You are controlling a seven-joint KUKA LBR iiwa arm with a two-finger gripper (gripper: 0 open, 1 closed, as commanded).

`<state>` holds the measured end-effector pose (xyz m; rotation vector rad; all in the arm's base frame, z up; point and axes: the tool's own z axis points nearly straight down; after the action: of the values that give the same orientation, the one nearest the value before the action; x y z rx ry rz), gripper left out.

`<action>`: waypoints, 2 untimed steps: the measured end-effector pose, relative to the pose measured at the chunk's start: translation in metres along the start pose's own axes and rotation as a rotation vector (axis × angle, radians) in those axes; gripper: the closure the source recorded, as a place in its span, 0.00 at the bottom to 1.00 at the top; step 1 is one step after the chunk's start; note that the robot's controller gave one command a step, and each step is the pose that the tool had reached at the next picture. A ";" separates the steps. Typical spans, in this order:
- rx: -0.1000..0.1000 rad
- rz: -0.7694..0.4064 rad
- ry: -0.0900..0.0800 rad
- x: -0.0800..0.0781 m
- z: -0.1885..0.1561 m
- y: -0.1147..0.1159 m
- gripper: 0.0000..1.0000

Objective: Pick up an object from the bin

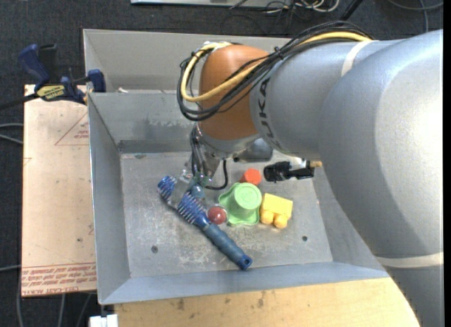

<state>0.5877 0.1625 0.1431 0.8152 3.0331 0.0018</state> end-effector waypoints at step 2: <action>0.005 0.609 0.004 0.009 0.075 -0.010 0.00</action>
Offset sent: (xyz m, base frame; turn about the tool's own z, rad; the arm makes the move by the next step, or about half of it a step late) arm 0.0013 -0.0069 0.0048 0.3273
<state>0.5747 0.1590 0.0677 1.6903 2.6530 -0.0035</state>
